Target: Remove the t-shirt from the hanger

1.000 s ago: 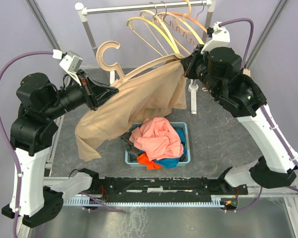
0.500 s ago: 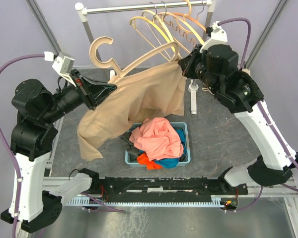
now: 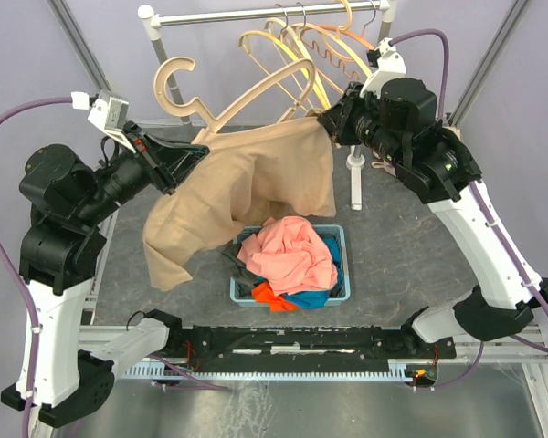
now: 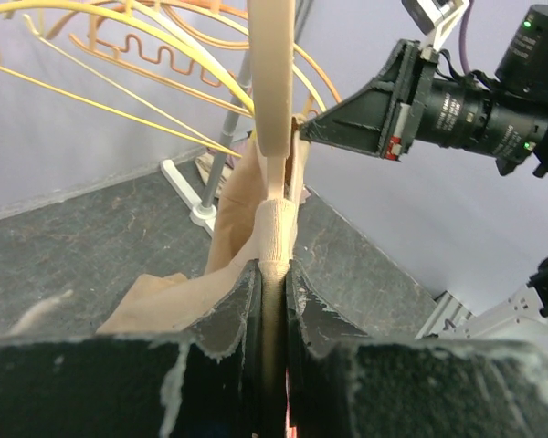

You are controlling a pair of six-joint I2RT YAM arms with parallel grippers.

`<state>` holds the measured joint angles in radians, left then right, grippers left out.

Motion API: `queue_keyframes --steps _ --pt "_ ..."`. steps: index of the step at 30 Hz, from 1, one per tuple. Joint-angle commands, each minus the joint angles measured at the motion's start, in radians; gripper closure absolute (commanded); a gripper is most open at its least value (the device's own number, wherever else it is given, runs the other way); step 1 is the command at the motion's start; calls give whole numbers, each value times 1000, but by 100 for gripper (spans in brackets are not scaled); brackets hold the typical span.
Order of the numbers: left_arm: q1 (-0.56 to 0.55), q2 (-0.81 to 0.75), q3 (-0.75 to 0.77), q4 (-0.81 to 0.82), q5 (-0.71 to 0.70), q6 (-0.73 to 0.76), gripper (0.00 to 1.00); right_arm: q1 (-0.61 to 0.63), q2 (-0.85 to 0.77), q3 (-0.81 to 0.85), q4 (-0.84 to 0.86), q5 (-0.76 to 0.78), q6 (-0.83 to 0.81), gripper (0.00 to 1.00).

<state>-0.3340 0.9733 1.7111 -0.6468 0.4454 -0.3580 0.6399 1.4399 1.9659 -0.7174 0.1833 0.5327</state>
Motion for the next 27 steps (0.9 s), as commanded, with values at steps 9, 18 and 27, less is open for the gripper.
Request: queue_keyframes --steps 9,18,27 --pt "3 32 29 85 -112 -11 97 -21 -37 59 55 -134 -115 53" --pt "2 31 26 8 -209 3 97 -21 57 202 55 -200 -111 52" --pt "3 63 10 -7 -187 17 97 -4 177 344 60 -300 -108 50"
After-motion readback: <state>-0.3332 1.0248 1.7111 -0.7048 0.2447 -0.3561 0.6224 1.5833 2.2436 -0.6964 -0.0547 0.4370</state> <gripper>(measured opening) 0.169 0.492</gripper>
